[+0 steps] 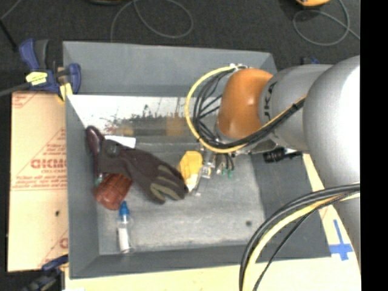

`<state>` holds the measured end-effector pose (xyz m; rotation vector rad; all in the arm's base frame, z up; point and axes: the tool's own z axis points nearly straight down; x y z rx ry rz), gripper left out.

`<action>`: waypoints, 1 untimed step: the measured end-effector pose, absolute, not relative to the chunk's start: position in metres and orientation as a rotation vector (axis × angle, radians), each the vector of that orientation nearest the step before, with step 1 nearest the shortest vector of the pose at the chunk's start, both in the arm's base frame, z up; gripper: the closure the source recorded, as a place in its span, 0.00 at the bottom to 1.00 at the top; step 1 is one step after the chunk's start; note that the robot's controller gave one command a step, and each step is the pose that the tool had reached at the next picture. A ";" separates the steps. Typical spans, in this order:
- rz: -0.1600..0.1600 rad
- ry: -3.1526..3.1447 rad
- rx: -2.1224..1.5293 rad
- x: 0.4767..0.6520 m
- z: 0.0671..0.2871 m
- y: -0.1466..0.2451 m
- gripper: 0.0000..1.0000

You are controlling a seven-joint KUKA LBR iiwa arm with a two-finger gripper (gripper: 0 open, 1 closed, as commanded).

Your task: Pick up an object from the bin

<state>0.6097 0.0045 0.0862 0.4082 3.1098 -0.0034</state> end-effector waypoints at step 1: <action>0.000 3.129 0.125 0.593 0.071 0.023 1.00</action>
Offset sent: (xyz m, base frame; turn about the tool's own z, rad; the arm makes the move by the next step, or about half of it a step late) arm 0.0000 0.0000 0.0000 0.0000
